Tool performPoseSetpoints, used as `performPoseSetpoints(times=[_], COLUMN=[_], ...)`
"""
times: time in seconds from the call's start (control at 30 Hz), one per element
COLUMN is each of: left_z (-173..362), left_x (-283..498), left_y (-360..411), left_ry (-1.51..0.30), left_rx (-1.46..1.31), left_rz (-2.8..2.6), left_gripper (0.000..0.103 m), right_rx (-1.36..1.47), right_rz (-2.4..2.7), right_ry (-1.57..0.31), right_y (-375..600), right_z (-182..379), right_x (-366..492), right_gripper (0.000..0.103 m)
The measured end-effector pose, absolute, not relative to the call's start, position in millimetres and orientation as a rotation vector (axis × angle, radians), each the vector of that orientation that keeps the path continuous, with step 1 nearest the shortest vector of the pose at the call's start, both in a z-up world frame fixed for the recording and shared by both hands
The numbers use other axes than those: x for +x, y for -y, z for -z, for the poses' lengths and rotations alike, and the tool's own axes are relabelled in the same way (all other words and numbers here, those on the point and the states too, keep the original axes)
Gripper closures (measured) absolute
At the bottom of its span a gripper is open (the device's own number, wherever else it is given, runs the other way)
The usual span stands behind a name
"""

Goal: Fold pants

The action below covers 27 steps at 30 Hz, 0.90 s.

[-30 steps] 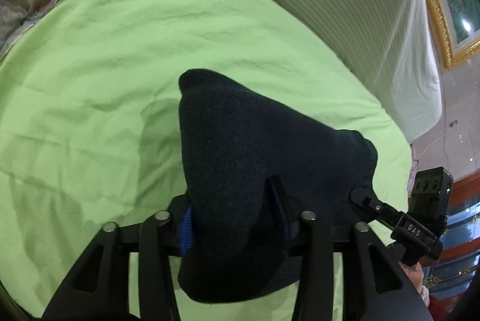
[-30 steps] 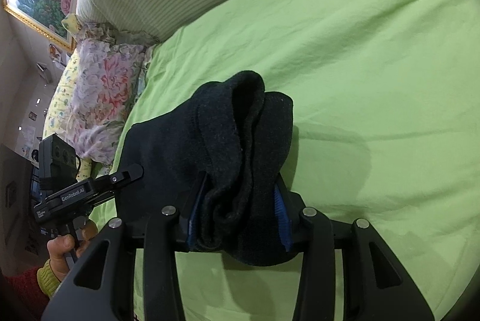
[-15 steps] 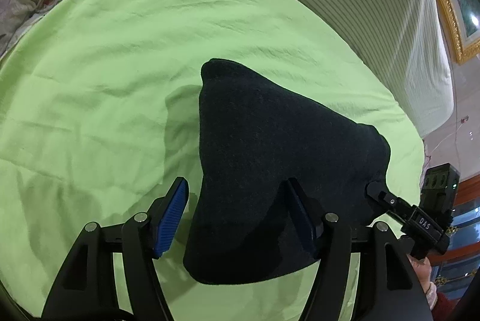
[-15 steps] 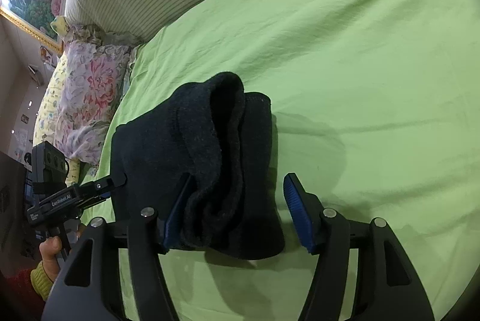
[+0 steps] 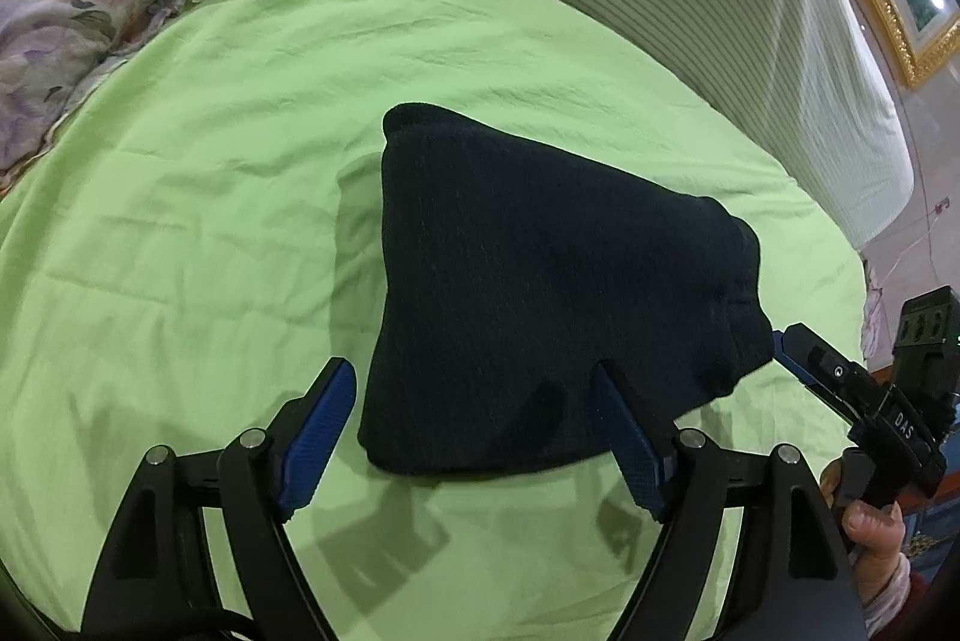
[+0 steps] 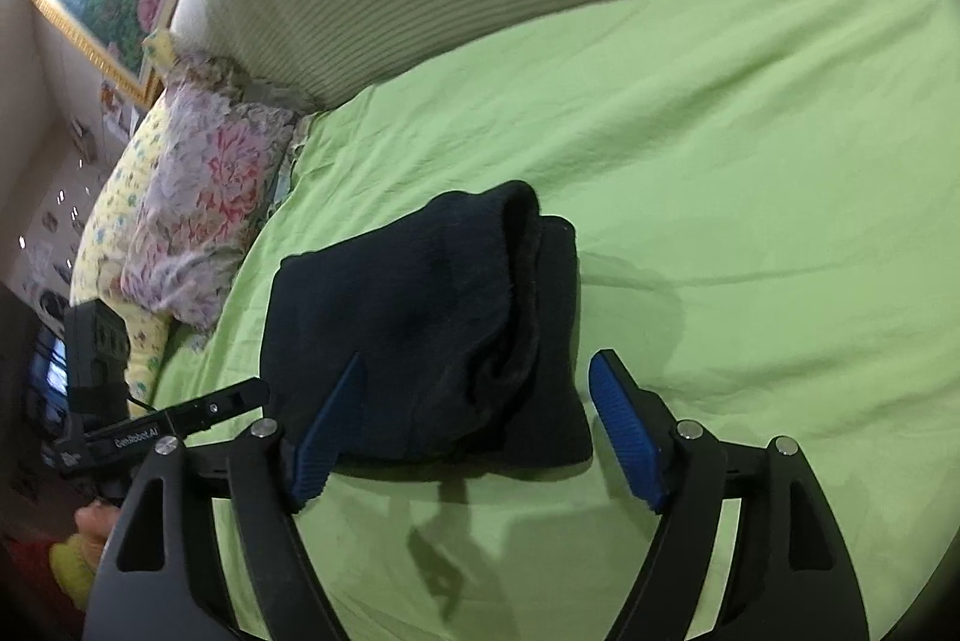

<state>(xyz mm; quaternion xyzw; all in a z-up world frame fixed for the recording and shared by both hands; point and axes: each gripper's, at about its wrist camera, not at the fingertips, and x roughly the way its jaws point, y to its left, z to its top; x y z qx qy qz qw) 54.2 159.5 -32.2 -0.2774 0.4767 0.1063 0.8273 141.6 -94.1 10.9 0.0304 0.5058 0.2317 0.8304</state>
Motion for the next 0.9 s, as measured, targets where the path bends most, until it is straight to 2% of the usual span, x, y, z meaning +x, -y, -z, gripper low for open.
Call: performPoseSetpoints(times=[0.13,0.23,0.3,0.43,0.9], left_z=[24,19,16,12,20], left_x=[39,29,24,14,-7], left_y=[-149,-140,-136,-126,-96], left_ry=[-0.972,-0.946,-0.932,-0.917,-0.910], left_rx=[-0.558,-0.524,-0.505,-0.442,-0.360], left_rz=[-0.252,-0.261,-0.260,-0.277,-0.290], left_gripper=[0.022,0.022,0.022,0.022,0.019], right_rx=[-0.020,-0.130,-0.168,-0.218,-0.299], right_rz=[-0.501,-0.473,-0.481,-0.496,-0.514], right_ry=[-1.011,-0.924,-0.895,-0.927,-0.896], right_y=[84,75,71,65,54], right_z=[-19,-24,-25,-21,-6], right_x=[122,105,98,88,56], right_gripper=[0.024,0.016,0.014,0.010,0.009])
